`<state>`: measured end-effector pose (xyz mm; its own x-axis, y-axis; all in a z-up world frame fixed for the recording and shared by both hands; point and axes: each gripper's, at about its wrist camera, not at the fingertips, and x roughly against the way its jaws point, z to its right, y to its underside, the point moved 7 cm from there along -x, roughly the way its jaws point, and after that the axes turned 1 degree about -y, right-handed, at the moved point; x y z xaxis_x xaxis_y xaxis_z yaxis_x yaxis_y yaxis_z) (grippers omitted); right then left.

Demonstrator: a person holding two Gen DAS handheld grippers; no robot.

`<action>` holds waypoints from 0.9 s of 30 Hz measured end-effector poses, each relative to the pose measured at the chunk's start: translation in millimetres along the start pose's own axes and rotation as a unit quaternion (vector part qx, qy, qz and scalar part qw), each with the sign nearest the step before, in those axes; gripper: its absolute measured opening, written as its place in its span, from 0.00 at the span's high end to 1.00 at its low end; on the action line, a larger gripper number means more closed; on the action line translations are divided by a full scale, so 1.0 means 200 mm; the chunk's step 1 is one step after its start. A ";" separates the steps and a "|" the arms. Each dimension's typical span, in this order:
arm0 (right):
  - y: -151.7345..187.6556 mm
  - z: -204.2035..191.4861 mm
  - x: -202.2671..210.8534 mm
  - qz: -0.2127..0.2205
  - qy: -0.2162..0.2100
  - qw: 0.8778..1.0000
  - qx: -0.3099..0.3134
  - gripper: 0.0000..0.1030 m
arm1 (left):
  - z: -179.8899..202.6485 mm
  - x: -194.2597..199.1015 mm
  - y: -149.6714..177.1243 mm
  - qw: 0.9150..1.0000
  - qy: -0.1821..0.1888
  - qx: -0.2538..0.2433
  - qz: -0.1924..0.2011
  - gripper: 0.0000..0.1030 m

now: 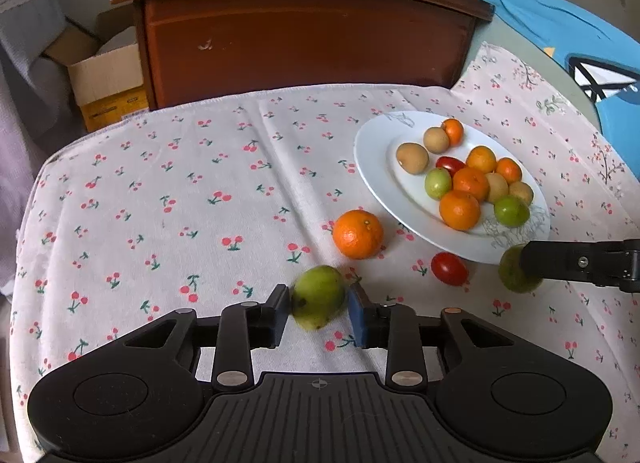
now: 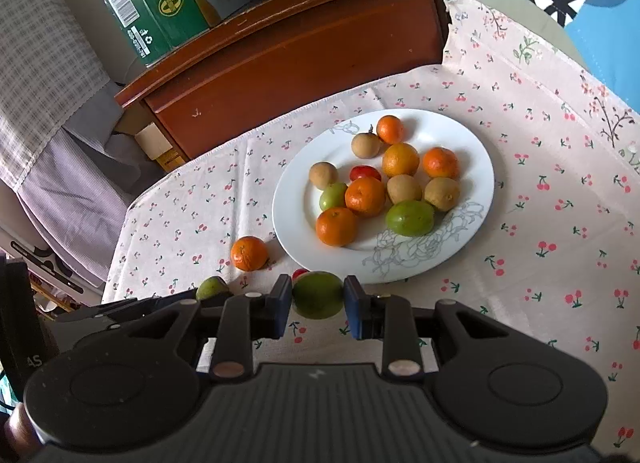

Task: Organize fruits
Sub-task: 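Carry both green fruits onto the white plate and open both grippers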

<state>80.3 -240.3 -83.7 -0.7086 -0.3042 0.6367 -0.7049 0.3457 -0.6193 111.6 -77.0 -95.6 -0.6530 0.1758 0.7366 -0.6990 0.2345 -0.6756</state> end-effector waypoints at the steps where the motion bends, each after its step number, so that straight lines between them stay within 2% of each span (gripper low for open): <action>1: 0.00 0.00 0.00 -0.001 0.000 1.000 -0.001 0.73 | 0.00 0.00 0.00 1.000 -0.004 -0.001 0.001 0.75; 5: -0.01 0.01 0.00 0.001 -0.003 1.000 -0.005 0.73 | 0.02 0.05 -0.04 1.000 -0.007 0.009 0.012 0.75; 9: -0.05 0.01 0.02 0.012 -0.014 1.000 -0.016 0.73 | 0.05 0.13 -0.13 0.999 0.009 0.028 0.031 0.75; 14: -0.14 0.04 0.08 0.040 -0.025 0.998 -0.035 0.73 | 0.10 0.22 -0.25 0.997 0.011 0.026 0.071 0.75; 18: -0.22 0.07 0.13 0.065 -0.029 0.996 -0.052 0.73 | 0.13 0.28 -0.33 0.995 0.030 0.037 0.090 0.75; 27: -0.36 0.16 0.14 0.085 -0.039 0.991 -0.094 0.73 | 0.19 0.26 -0.43 0.994 0.046 0.033 0.094 0.75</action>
<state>110.1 -302.1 -36.4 -0.8225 -0.2928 0.4875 -0.5615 0.5546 -0.6142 127.4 -125.1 0.1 -0.7462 0.2980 0.5954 -0.5873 0.1266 -0.7994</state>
